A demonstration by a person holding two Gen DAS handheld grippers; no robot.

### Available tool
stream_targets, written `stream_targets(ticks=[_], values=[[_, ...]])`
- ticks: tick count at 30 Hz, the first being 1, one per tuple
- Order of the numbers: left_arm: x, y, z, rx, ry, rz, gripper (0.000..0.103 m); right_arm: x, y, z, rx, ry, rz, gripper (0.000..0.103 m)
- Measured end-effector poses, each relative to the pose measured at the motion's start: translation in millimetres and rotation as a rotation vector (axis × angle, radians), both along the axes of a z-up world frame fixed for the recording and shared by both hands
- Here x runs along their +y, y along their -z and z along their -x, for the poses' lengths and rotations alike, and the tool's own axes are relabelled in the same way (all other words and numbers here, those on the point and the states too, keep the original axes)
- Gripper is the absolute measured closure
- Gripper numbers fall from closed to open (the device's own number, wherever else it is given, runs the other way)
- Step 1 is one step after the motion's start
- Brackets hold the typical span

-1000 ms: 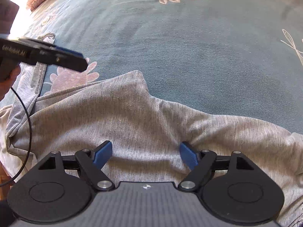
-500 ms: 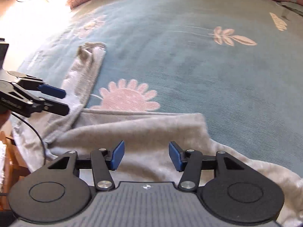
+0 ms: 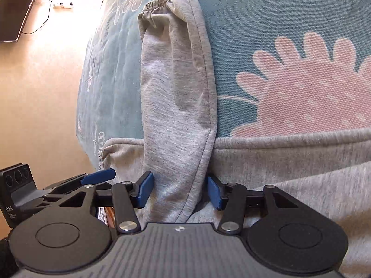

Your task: Fold clothes

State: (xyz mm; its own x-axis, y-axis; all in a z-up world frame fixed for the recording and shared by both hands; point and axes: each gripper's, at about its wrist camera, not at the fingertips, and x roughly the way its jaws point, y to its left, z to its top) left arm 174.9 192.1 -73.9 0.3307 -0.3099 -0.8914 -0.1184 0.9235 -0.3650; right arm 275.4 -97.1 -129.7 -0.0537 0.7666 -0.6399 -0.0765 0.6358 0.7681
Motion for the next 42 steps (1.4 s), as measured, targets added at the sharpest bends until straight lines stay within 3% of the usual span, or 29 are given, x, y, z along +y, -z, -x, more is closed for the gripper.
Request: stream_targets(ticks=[4, 11, 16, 17, 21, 27, 31, 36, 42], values=[[26.1, 5.4, 13.1, 0.009, -0.061, 0.021, 0.03, 25.4, -36.3, 14.1, -0.09, -0.071, -0.051, 0.085], [64.5, 9.4, 30.9, 0.006, -0.158, -0.002, 0.03, 114.4, -63.0, 51.9, -0.16, -0.294, -0.119, 0.085], [87.0, 15.3, 42.8, 0.025, -0.218, -0.021, 0.03, 170.7, -44.1, 90.4, -0.268, -0.473, 0.035, 0.077], [89.5, 16.1, 43.5, 0.031, -0.225, -0.023, 0.03, 175.1, -38.4, 95.8, -0.272, -0.495, 0.067, 0.069], [90.7, 13.3, 42.2, 0.03, -0.21, -0.035, 0.03, 174.4, -33.5, 109.9, -0.317, -0.556, 0.152, 0.068], [53.4, -7.2, 17.0, -0.067, -0.043, -0.137, 0.03, 120.0, -68.9, 97.2, -0.425, -0.493, 0.193, 0.061], [3.6, -14.9, -9.4, -0.149, 0.085, -0.121, 0.03, 52.0, -78.7, 75.0, -0.48, -0.386, 0.319, 0.057], [-87.2, -20.7, -45.7, -0.268, 0.375, -0.094, 0.03, -34.5, -72.4, 56.2, -0.473, -0.227, 0.441, 0.057], [-193.7, -5.5, -79.9, -0.199, 0.754, -0.021, 0.037, -102.4, -66.2, 52.7, -0.466, -0.069, 0.478, 0.057]])
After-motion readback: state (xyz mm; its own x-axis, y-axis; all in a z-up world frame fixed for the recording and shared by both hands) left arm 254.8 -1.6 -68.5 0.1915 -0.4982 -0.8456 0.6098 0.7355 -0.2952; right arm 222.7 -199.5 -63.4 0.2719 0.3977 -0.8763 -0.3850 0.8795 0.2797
